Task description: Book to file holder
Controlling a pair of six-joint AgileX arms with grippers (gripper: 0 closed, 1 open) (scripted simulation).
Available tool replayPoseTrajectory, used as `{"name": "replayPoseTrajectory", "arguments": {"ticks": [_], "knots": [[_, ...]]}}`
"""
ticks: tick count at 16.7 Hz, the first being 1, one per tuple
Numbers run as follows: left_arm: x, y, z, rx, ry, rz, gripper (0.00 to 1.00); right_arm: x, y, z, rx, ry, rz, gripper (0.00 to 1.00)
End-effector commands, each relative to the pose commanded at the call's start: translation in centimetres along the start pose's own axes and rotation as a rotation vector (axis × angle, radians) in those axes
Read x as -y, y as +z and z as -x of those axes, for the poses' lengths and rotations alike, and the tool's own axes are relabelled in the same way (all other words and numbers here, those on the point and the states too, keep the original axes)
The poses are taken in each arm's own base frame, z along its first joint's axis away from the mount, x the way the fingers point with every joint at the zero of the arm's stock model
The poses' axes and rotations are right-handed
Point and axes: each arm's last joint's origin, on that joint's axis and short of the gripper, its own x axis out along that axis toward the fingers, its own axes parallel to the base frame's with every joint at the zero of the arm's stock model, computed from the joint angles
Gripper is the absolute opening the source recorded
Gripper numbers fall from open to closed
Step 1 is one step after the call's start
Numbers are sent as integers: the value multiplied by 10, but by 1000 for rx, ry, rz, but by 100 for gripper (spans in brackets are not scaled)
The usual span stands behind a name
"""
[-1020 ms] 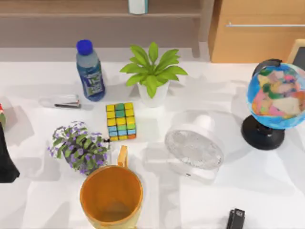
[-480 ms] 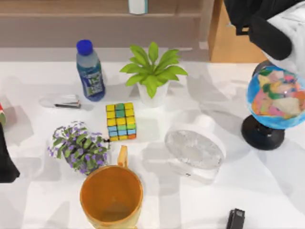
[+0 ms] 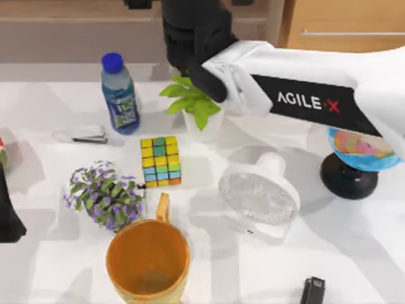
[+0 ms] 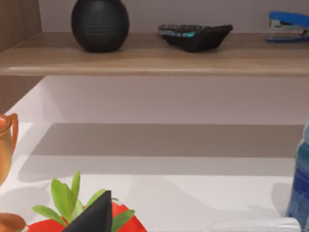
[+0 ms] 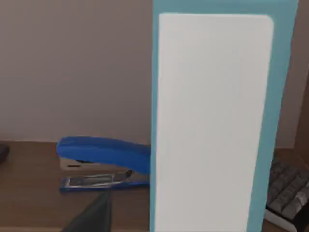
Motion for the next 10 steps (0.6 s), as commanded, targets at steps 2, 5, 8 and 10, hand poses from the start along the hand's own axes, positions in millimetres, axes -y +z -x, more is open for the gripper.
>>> {"name": "replayPoseTrajectory", "arguments": {"ticks": [2, 5, 8, 10], "knots": [[0, 0, 0, 0, 0, 0, 100, -11, -18, -7, -2, -14, -1, 100], [0, 0, 0, 0, 0, 0, 100, -16, -28, -10, -4, -22, -1, 100], [0, 0, 0, 0, 0, 0, 100, -16, -28, -10, -4, -22, -1, 100], [0, 0, 0, 0, 0, 0, 100, -14, -28, -12, -7, -24, 2, 100]]}}
